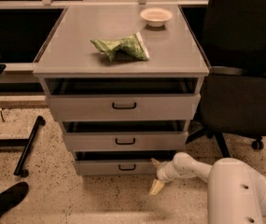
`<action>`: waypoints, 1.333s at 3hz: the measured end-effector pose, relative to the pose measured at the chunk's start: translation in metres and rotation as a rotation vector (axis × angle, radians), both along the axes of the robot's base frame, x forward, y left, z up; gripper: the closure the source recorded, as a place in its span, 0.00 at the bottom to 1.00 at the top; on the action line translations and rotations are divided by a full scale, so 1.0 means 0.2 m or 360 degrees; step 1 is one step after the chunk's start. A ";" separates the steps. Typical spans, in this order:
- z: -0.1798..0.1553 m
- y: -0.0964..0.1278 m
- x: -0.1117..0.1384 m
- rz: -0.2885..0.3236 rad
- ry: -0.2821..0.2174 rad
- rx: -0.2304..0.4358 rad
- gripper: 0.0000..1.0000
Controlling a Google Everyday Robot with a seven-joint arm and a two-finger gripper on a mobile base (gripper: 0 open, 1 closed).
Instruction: Open bottom drawer
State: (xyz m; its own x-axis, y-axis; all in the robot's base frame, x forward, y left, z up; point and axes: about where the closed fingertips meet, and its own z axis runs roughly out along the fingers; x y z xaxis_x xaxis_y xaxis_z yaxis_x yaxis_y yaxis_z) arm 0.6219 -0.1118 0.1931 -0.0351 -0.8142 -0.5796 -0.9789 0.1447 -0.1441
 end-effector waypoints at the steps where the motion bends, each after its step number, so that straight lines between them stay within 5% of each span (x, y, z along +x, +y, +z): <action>1: -0.02 0.10 0.05 0.0033 -0.0089 0.0041 0.00; 4: -0.14 0.14 0.07 0.0053 -0.0038 0.0035 0.00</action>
Offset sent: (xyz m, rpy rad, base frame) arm 0.0334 0.0302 -0.0546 0.0207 -0.0248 0.0330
